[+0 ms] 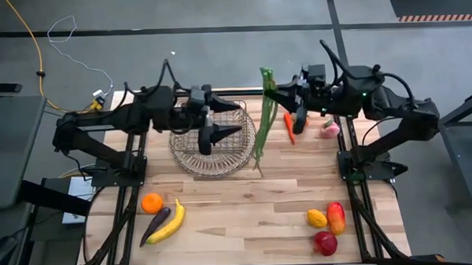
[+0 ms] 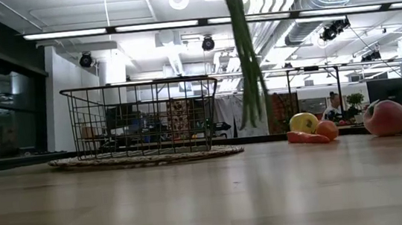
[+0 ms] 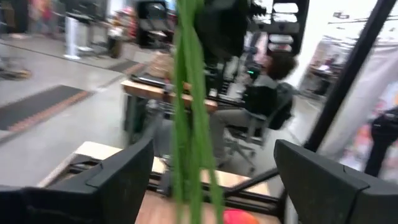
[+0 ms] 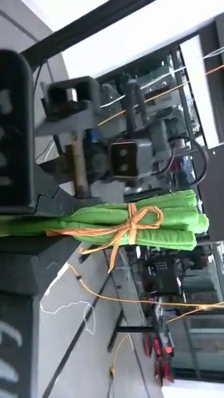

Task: Build produce basket
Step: Put the green string beans into the wire basket

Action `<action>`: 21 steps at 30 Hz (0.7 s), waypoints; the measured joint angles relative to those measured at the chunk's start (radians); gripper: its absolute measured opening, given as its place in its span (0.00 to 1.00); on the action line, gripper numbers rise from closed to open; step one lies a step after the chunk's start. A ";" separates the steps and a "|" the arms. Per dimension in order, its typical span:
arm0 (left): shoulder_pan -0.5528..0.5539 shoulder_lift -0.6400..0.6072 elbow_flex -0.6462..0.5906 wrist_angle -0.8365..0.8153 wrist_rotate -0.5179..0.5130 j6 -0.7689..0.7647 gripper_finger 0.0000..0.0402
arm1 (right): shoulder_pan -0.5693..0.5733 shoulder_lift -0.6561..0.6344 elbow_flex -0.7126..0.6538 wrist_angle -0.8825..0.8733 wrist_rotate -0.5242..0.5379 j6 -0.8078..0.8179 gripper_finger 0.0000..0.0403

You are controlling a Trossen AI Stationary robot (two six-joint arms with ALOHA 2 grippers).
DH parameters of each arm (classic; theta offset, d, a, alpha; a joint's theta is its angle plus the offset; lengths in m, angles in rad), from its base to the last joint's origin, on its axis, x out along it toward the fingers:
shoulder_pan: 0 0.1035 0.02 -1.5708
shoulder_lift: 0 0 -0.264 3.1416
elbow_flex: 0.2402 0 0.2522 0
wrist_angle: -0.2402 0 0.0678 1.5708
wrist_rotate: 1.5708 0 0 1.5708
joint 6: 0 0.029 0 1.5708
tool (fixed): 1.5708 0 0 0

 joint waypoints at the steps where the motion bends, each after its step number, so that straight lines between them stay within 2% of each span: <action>1: 0.003 0.013 0.006 0.006 0.022 -0.005 0.80 | 0.000 0.012 0.014 -0.001 -0.010 -0.001 0.01; 6: 0.008 0.065 0.018 0.058 0.036 -0.010 0.80 | 0.000 0.069 0.070 -0.004 -0.064 0.007 0.01; 12: 0.005 0.102 0.020 0.116 -0.056 0.022 0.80 | 0.000 0.106 0.094 0.000 -0.090 0.010 0.01; 21: 0.004 0.147 0.020 0.163 0.100 -0.011 0.80 | 0.000 0.145 0.095 0.034 -0.091 -0.018 0.03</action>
